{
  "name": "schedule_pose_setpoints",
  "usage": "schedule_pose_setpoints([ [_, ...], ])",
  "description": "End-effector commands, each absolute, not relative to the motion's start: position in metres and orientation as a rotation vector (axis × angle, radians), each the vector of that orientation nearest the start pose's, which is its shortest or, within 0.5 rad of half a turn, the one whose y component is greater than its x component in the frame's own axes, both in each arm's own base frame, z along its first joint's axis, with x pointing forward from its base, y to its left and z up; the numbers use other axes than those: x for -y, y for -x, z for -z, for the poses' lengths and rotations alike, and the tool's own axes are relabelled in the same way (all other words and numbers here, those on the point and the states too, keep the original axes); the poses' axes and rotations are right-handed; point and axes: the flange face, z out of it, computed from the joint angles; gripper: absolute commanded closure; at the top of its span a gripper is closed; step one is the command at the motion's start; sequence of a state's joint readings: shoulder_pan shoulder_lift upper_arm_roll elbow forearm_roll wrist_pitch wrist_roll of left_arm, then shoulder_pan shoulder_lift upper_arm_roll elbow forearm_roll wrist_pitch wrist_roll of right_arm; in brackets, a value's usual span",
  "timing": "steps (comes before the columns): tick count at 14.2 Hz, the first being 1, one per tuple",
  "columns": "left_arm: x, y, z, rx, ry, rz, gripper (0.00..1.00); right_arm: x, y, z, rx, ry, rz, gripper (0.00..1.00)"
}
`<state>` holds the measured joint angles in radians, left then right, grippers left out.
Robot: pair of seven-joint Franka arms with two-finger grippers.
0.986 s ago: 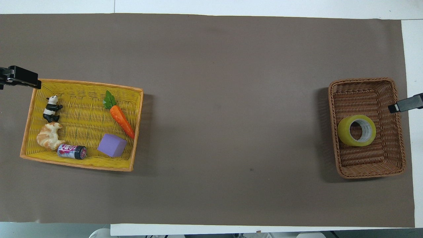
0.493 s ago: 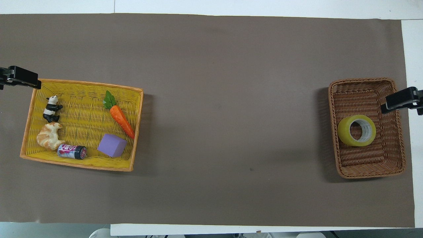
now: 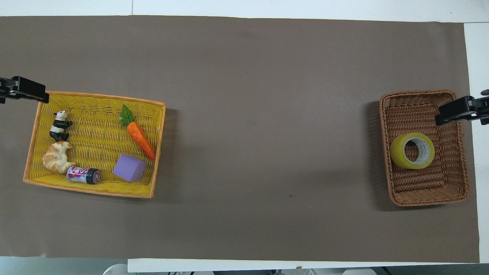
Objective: Move tape to another basket
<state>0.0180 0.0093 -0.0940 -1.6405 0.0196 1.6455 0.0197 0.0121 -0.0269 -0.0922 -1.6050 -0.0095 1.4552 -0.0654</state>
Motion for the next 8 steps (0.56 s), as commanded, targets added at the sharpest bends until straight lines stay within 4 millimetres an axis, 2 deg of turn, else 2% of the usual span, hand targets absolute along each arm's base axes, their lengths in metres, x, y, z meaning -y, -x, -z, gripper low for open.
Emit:
schedule_pose_setpoints([
  [1,0.037,-0.553,-0.595,-0.159,3.099,-0.008,0.01,0.044,-0.533,-0.616,-0.093,3.144,-0.182,0.00],
  [8,0.034,-0.547,-0.604,-0.149,3.097,0.006,0.01,0.056,-0.526,-0.617,-0.112,3.135,-0.208,0.00],
])
